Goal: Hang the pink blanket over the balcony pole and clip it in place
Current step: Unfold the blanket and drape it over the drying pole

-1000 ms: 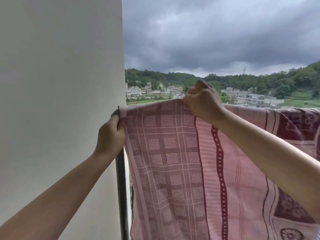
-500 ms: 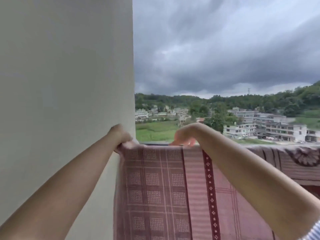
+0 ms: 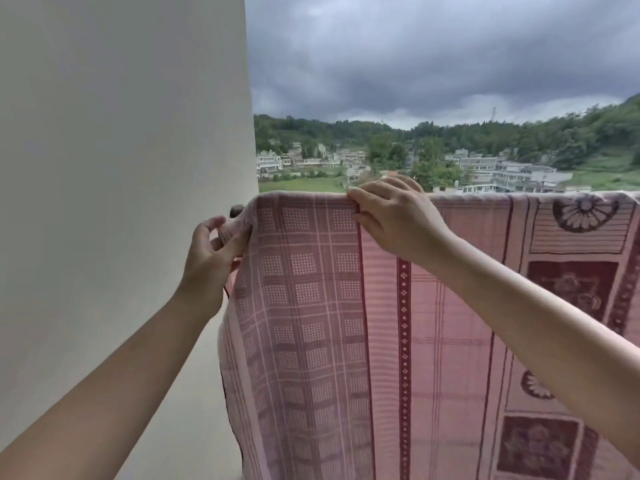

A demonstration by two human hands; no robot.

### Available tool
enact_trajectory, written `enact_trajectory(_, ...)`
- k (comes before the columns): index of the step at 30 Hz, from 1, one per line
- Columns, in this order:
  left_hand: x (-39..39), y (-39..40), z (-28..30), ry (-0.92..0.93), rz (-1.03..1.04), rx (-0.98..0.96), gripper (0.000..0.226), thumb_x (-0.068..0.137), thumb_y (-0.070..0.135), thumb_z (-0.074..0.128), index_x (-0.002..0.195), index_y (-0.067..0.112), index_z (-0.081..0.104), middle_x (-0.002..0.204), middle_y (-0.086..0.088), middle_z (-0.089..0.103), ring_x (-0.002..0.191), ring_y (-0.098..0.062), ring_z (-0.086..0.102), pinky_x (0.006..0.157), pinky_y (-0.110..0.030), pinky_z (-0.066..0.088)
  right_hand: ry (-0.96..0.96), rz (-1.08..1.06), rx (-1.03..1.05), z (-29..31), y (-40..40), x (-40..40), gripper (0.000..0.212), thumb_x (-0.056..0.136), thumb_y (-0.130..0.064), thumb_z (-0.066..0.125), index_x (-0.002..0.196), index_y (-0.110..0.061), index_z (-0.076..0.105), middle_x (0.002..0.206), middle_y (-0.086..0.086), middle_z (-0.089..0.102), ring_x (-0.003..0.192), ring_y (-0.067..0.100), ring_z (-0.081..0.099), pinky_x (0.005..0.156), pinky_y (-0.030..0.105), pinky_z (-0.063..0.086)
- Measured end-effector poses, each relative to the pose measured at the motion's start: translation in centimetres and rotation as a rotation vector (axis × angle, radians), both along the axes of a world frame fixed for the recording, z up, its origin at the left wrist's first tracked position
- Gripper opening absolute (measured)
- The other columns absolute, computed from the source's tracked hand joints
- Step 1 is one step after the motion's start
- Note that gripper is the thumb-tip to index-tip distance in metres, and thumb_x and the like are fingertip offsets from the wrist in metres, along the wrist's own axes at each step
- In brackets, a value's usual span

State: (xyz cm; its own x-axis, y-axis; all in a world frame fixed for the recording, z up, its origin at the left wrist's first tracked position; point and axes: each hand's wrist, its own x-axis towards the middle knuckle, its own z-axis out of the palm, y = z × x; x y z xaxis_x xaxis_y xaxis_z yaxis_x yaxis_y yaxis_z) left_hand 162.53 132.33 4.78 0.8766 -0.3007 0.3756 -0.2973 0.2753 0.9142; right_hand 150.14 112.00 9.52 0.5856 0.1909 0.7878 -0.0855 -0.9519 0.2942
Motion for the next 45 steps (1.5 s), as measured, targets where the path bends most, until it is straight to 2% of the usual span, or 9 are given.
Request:
enact_trajectory(3,-0.1,-0.1,-0.7,-0.182,0.277,0.039,0.006,0.087,0.013,0.059,0.083,0.016,0.062,0.079,0.000,0.060,0.075,-0.017,0.053,0.070,-0.034,0.052,-0.181,-0.092,-0.053,-2.8,0.0,1.4,0.034,0.077,-0.007,0.064,0.110,-0.004,0.062,0.111,0.012,0.068,0.102,0.029,0.064,0.099,0.045,0.040)
enact_trajectory(9,-0.3,-0.1,-0.5,-0.387,0.711,0.401,0.031,0.088,0.008,0.043,0.116,-0.003,0.051,0.121,-0.029,0.051,0.112,-0.038,0.048,0.093,-0.039,0.039,-0.280,0.012,-0.073,-6.2,-0.4,1.1,0.037,0.085,-0.005,0.052,0.122,-0.007,0.055,0.130,0.015,0.055,0.126,0.030,0.042,0.113,0.036,0.015)
enact_trajectory(11,-2.8,-1.5,-3.3,-0.637,0.763,0.413,0.033,0.086,0.005,0.043,0.118,-0.003,0.050,0.125,-0.029,0.049,0.119,-0.039,0.043,0.100,-0.041,0.035,-0.209,0.017,-0.061,-9.1,-1.1,-0.2,0.038,0.085,-0.007,0.050,0.123,-0.011,0.052,0.134,0.016,0.050,0.130,0.028,0.033,0.115,0.040,0.014)
enact_trajectory(15,-8.8,-6.0,-11.6,-1.165,0.426,0.684,0.035,0.072,0.012,0.042,0.100,0.005,0.063,0.103,-0.020,0.066,0.098,-0.034,0.059,0.084,-0.041,0.052,0.086,-0.194,0.070,-17.2,-4.0,-5.3,0.036,0.088,-0.020,0.037,0.117,-0.009,0.057,0.129,0.018,0.055,0.123,0.037,0.047,0.101,0.057,0.030)
enact_trajectory(19,-12.8,-12.4,-17.3,-1.219,0.050,0.998,0.038,0.061,0.021,0.039,0.082,0.013,0.069,0.085,-0.005,0.071,0.088,-0.021,0.055,0.071,-0.032,0.058,0.407,-0.461,0.325,-24.0,-8.0,-13.1,0.050,0.071,-0.022,0.035,0.108,-0.006,0.064,0.120,0.020,0.061,0.110,0.040,0.058,0.086,0.062,0.044)
enact_trajectory(23,-20.1,-21.2,-19.7,-1.312,-0.245,1.045,0.029,0.058,0.015,0.047,0.075,0.010,0.070,0.078,-0.007,0.072,0.070,-0.026,0.069,0.061,-0.029,0.058,0.539,-0.653,0.563,-28.5,-13.3,-23.7,0.050,0.064,-0.022,0.042,0.106,-0.007,0.064,0.109,0.016,0.068,0.096,0.034,0.067,0.073,0.053,0.053)
enact_trajectory(28,-34.0,-33.8,-21.9,-1.296,-0.521,1.041,0.042,0.085,0.024,0.043,0.124,0.010,0.050,0.133,-0.014,0.050,0.126,-0.028,0.041,0.102,-0.035,0.036,0.393,-0.881,0.779,-31.3,-21.1,-39.8,0.049,0.082,-0.029,0.047,0.123,-0.004,0.052,0.127,0.018,0.057,0.117,0.036,0.054,0.095,0.052,0.042)
enact_trajectory(36,-57.8,-50.5,-28.3,-1.409,-0.801,1.185,0.059,0.088,0.049,0.043,0.134,0.012,0.034,0.146,-0.011,0.031,0.136,-0.029,0.024,0.109,-0.043,0.026,0.463,-1.274,1.044,-34.8,-30.0,-65.7,0.065,0.090,-0.048,0.038,0.142,-0.014,0.018,0.153,0.006,0.019,0.141,0.026,0.015,0.112,0.047,0.018)
enact_trajectory(45,-80.1,-66.3,-34.2,-1.668,-1.112,1.044,0.063,0.085,0.054,0.046,0.131,0.013,0.036,0.139,-0.012,0.037,0.131,-0.030,0.030,0.104,-0.042,0.031,0.427,-1.575,1.386,-41.3,-39.2,-84.8,0.063,0.089,-0.050,0.038,0.137,-0.011,0.026,0.147,0.011,0.027,0.136,0.027,0.023,0.111,0.045,0.022)
